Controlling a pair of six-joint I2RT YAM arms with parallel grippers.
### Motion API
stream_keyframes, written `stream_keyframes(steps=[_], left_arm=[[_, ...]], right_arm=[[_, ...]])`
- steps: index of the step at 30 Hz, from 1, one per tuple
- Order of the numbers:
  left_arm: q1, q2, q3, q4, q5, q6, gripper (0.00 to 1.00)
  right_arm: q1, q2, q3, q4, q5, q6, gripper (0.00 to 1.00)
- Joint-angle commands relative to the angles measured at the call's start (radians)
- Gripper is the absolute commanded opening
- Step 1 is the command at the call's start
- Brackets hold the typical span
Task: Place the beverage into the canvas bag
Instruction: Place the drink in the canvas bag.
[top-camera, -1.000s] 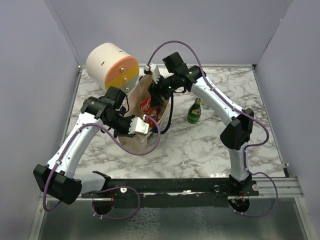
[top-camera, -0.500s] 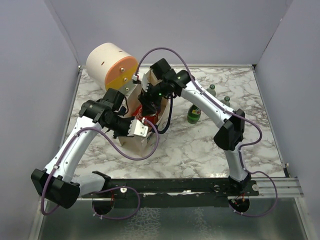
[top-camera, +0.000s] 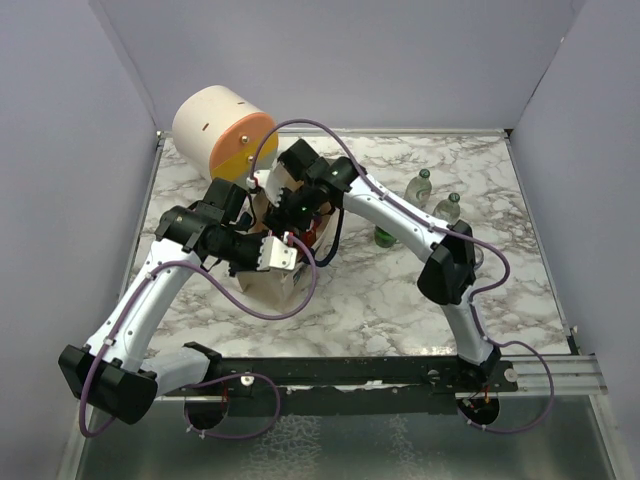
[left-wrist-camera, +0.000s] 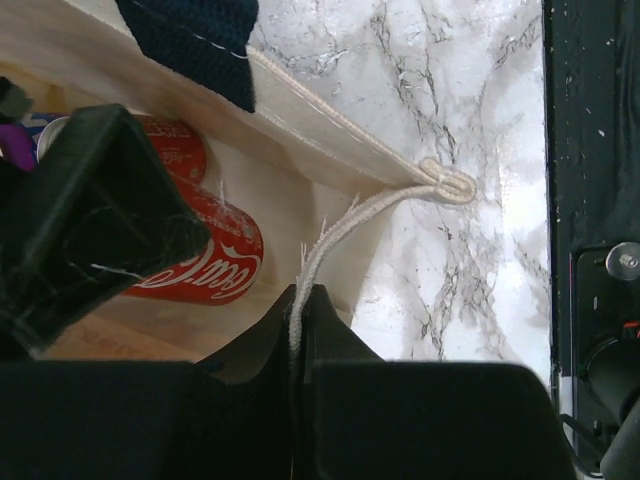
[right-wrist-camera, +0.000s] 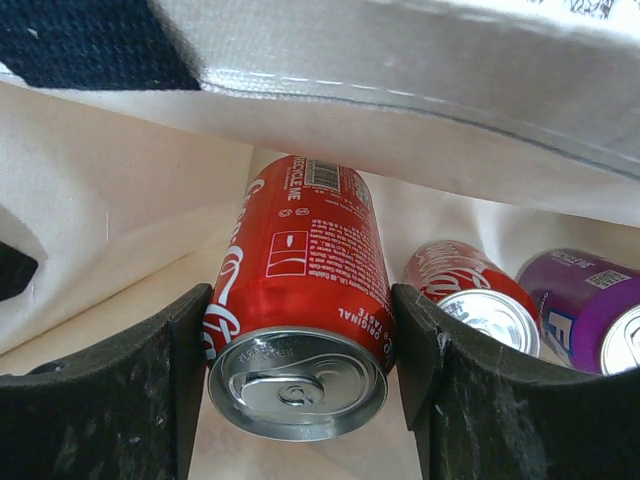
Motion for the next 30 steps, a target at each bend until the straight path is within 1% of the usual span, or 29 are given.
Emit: stream_keyframes(steps=[1, 17, 23, 30], left_arm=[[-0.003, -0.014, -0.027, 0.027, 0.010, -0.053, 0.00], [-0.003, -0.097, -0.108, 0.069, -0.002, -0.090, 0.00], [-0.003, -0.110, -0.121, 0.080, -0.004, -0.108, 0.00], [-0.003, -0.122, -0.129, 0.088, -0.004, -0.126, 0.00]], right_arm=[[0.038, 0.005, 0.013, 0.063, 0.079, 0.004, 0.01], [0.100, 0.058, 0.021, 0.093, 0.239, 0.001, 0.07], [0.120, 0.079, 0.025, 0.095, 0.272, -0.018, 0.09], [0.133, 0.122, 0.066, 0.090, 0.294, -0.035, 0.10]])
